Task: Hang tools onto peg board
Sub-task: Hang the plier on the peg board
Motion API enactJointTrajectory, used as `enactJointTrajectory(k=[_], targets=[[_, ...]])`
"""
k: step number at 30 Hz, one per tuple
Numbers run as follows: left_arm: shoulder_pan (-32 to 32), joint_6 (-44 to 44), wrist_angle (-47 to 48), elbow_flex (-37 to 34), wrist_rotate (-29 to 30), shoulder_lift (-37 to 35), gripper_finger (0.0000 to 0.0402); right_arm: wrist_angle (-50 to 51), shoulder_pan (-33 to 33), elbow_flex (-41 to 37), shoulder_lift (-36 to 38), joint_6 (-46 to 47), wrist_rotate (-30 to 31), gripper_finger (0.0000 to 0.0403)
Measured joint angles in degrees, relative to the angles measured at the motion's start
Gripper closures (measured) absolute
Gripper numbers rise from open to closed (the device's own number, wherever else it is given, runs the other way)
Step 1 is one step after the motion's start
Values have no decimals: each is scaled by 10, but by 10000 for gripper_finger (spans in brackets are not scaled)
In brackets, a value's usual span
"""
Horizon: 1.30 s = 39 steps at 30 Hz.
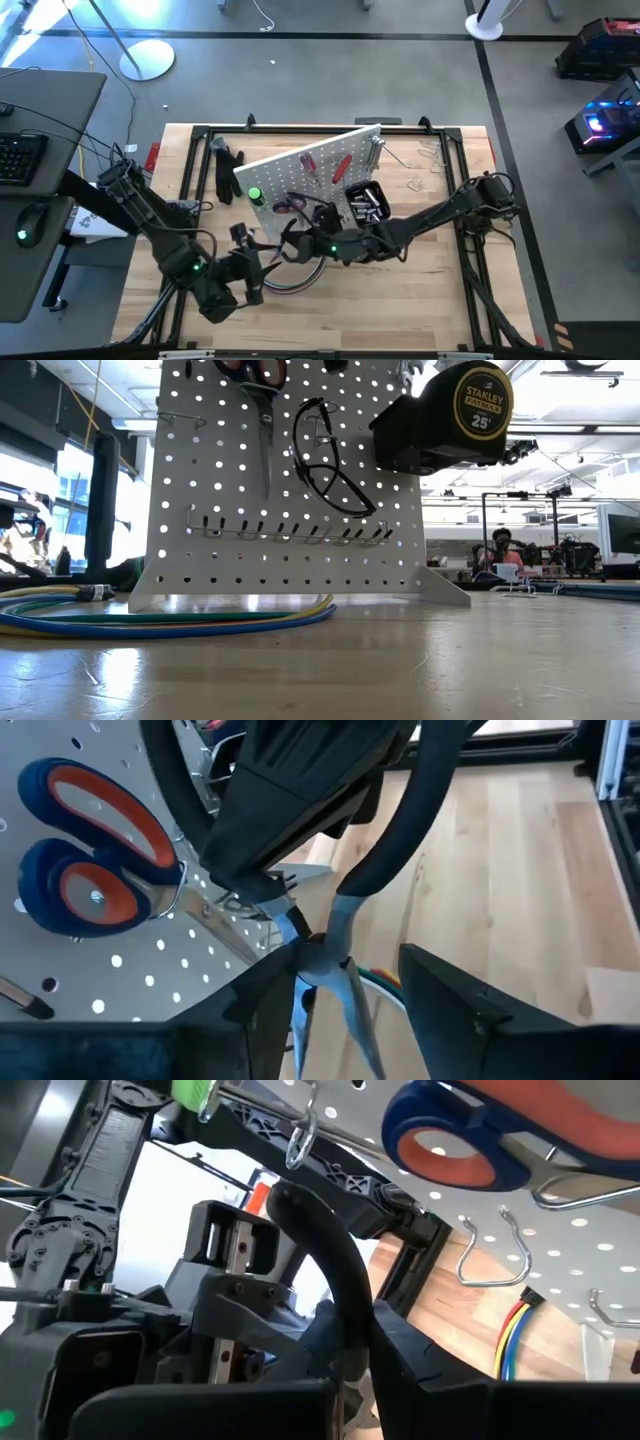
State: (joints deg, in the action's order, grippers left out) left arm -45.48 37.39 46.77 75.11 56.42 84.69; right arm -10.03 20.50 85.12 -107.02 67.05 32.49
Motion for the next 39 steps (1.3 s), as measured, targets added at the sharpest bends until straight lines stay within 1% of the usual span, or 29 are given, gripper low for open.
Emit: enactJointTrajectory(k=[4,10,13,19,23,29,30,32,33,37,39], targets=[[6,-14,-1,0,3,2,240,-2,0,0,0,0,0,387],[17,-21,-8,0,44,8,264,-1,-1,0,0,24,7,387],[26,-18,-7,0,48,21,280,7,-5,0,0,29,7,388],[29,25,-5,0,45,48,293,24,-6,-2,0,47,7,388],[29,66,13,17,60,48,299,16,-5,-2,0,60,6,388],[32,76,40,42,55,48,332,9,-5,-1,1,61,14,388],[32,79,34,45,54,48,355,5,-4,-1,1,53,11,388],[35,85,28,46,48,48,389,-5,-2,-1,0,35,13,377],[35,87,25,46,43,48,398,-10,-1,-1,0,28,14,366],[39,105,28,44,33,50,399,-43,4,2,0,24,6,311],[45,115,34,43,28,50,399,-52,6,3,1,16,1,290]])
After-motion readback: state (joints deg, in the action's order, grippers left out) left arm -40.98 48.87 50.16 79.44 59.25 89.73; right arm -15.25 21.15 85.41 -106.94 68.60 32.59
